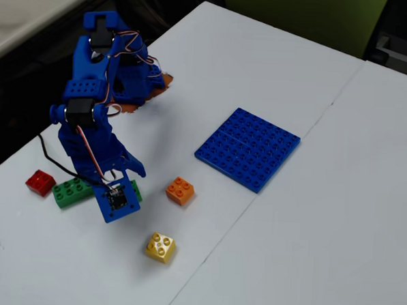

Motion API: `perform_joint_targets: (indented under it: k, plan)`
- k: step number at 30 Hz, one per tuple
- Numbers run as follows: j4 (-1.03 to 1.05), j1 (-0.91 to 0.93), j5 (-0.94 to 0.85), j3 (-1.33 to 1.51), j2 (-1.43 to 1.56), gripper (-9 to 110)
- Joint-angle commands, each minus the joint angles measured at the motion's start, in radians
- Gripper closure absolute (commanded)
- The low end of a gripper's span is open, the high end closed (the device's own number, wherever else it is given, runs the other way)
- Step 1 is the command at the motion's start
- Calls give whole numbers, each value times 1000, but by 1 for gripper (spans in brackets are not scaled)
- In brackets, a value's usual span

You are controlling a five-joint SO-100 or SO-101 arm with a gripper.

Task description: Pick up the 2x2 green block and go up the 8x8 blue block.

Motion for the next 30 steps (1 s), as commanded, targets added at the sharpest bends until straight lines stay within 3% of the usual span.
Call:
perform_joint_targets:
  k: [1,30]
  plan:
    - [-29,-3,5,-49,-9,71]
    - [-146,-67,112,127,29,87]
